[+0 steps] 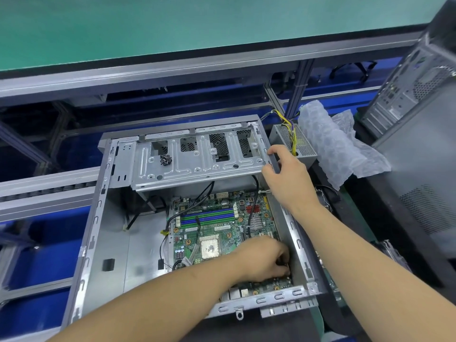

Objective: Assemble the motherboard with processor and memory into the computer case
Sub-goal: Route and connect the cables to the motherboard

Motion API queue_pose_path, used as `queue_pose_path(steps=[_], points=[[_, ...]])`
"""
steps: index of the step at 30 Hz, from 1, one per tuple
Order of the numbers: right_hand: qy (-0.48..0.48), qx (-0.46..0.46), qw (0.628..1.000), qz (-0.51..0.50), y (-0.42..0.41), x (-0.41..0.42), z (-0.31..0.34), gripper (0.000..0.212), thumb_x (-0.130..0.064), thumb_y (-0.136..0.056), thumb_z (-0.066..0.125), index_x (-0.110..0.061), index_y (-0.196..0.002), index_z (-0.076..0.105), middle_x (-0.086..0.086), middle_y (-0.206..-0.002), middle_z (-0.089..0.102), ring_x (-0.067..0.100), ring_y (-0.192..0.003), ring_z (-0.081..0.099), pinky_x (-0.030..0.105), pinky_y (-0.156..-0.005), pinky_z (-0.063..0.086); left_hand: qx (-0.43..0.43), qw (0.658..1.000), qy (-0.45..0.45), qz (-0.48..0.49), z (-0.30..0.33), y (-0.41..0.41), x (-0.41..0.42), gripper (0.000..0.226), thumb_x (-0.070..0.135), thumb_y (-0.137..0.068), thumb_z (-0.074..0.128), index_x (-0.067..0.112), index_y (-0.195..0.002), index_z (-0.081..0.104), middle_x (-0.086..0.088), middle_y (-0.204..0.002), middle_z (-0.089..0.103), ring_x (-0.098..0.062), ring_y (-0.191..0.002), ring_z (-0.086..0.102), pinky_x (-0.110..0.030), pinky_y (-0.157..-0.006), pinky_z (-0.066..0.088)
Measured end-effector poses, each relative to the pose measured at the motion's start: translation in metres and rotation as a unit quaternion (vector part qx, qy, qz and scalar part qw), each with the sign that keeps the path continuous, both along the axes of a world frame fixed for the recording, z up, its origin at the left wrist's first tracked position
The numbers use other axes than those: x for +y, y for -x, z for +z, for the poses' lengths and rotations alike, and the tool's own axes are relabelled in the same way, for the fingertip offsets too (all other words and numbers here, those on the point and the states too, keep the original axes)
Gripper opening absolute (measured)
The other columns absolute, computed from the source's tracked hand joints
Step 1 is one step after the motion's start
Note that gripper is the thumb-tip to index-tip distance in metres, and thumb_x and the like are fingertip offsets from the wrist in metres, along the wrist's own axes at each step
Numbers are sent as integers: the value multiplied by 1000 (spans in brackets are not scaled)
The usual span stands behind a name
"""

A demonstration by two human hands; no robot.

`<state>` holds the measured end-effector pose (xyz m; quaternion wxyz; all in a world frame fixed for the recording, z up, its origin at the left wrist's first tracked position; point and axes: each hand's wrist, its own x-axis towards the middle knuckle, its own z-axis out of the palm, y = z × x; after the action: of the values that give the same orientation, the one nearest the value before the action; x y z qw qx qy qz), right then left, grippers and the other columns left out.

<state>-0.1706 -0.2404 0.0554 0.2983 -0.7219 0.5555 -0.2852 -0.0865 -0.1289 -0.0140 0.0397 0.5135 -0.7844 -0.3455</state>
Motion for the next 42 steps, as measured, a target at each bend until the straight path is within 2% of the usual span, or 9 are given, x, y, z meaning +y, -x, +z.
queue_pose_path(steps=[4, 8, 15, 22, 25, 28, 31, 38, 42], points=[[2, 1, 1000, 0, 0, 0, 1, 24, -28, -93, 53, -33, -116, 49, 3, -89, 57, 20, -71, 50, 34, -58, 40, 12, 1000, -8, -3, 1, -3, 2, 24, 34, -90, 70, 14, -103, 69, -2, -93, 71, -18, -78, 62, -29, -68, 52], [1, 0, 1000, 0, 0, 0, 1, 25, -28, -93, 53, -33, -117, 49, 3, -90, 58, 20, -71, 52, 35, -59, 43, -9, 1000, -15, -14, 2, -5, 4, 28, 39, -91, 68, 14, -105, 69, -3, -94, 72, -21, -83, 66, -39, -74, 58], [0, 2, 1000, -3, 0, 0, 1, 26, -29, -93, 52, -33, -119, 50, 3, -92, 59, 21, -72, 53, 37, -62, 47, 1, 1000, -5, -8, 4, -4, 5, 27, 39, -92, 67, 17, -106, 69, -2, -100, 73, -20, -87, 68, -37, -76, 58], [0, -2, 1000, -4, 0, 0, 0, 26, -29, -93, 53, -33, -119, 51, 3, -93, 59, 22, -73, 52, 36, -62, 46, -7, 1000, 7, -15, 8, -1, 5, 21, 37, -92, 68, 16, -94, 66, 1, -79, 64, -16, -71, 54, -28, -65, 49], [3, 0, 1000, -6, 0, 0, 1, 26, -29, -93, 53, -32, -118, 51, 3, -91, 58, 22, -72, 53, 38, -63, 48, -30, 999, 11, -25, 10, 0, 4, 34, 35, -92, 67, 27, -70, 43, 13, -61, 40, -17, -64, 47, -27, -62, 42], [3, -3, 1000, -9, 0, 0, 0, 25, -29, -93, 53, -33, -117, 51, 1, -89, 57, 20, -70, 51, 36, -60, 45, -43, 998, 21, -34, 14, 1, 4, 48, 31, -93, 66, 30, -62, 30, 13, -59, 36, -16, -59, 42, -29, -62, 46], [0, -2, 1000, -8, 0, -1, 0, 25, -29, -93, 53, -34, -117, 51, 2, -90, 58, 21, -72, 52, 35, -60, 43, -50, 998, 21, -32, 17, 5, 4, 47, 30, -93, 65, 28, -62, 30, 10, -59, 37, -21, -63, 47, -32, -64, 49], [-1, -4, 1000, -3, 0, 0, 1, 24, -28, -93, 52, -33, -117, 51, 3, -91, 58, 21, -70, 52, 35, -59, 42, -33, 999, -11, 5, 14, 9, 4, 47, 31, -92, 68, 28, -62, 32, 12, -62, 38, -19, -63, 43, -26, -57, 35], [1, 1, 1000, -1, -1, 0, 1, 25, -28, -94, 52, -32, -118, 51, 4, -91, 58, 21, -71, 51, 35, -59, 43, -7, 996, -70, 62, 9, 13, 4, 37, 29, -87, 73, 27, -65, 44, 7, -69, 52, -23, -75, 59, -28, -62, 48]])
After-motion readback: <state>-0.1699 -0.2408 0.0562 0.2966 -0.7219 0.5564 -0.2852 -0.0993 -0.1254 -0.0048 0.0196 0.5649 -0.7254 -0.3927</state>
